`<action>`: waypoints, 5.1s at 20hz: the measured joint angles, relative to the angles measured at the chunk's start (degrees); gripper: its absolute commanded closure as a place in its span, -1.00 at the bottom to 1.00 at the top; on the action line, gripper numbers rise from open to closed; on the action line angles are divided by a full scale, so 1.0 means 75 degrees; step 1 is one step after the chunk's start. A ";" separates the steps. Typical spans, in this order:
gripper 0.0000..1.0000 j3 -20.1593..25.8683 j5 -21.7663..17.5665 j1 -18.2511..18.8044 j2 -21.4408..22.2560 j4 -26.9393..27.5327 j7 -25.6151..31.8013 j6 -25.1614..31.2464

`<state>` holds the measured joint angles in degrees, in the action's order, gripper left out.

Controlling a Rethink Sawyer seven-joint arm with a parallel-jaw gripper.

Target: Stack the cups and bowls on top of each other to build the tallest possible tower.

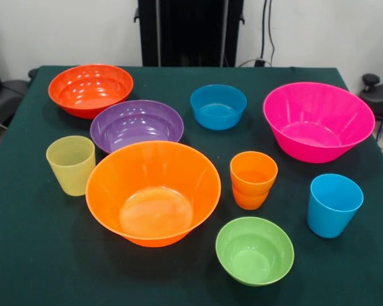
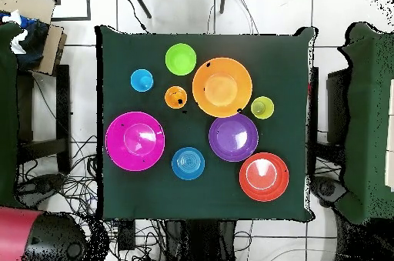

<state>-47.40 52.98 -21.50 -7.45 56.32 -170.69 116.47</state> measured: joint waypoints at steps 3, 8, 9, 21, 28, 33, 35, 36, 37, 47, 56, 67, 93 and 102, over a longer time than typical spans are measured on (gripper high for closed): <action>1.00 0.0073 -0.0107 0.0033 -0.0080 0.0099 0.0000 0.0002; 1.00 0.0225 -0.0214 0.0127 -0.0358 0.0507 0.0000 0.0002; 1.00 0.0286 -0.0223 0.0153 -0.0503 0.0732 -0.0002 0.0006; 1.00 0.0576 -0.0232 0.0004 -0.1449 0.2264 -0.0836 0.0605; 1.00 0.0700 -0.0231 -0.0150 -0.1771 0.2909 -0.1444 0.0945; 1.00 0.0762 -0.0231 -0.0259 -0.1769 0.3028 -0.1566 0.1056; 1.00 0.0783 -0.0231 -0.0283 -0.1766 0.3038 -0.1566 0.1075; 1.00 0.0804 -0.0230 -0.0300 -0.1764 0.3041 -0.1566 0.1089; 1.00 0.0832 -0.0231 -0.0324 -0.1761 0.3043 -0.1566 0.1103; 1.00 0.1088 -0.0247 -0.0761 -0.1756 0.3017 -0.1583 0.1122; 1.00 0.1220 -0.0993 -0.1781 -0.1775 0.2825 -0.2284 0.1122; 1.00 0.1251 -0.1387 -0.2041 -0.2339 0.3763 -0.3355 0.1421; 1.00 0.1669 -0.0937 -0.0806 -0.3209 0.6163 -0.3355 0.2996; 1.00 0.1667 -0.0939 -0.1107 -0.2918 0.5696 -0.3355 0.2994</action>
<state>-34.90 45.94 -29.80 -29.34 99.04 -195.85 138.93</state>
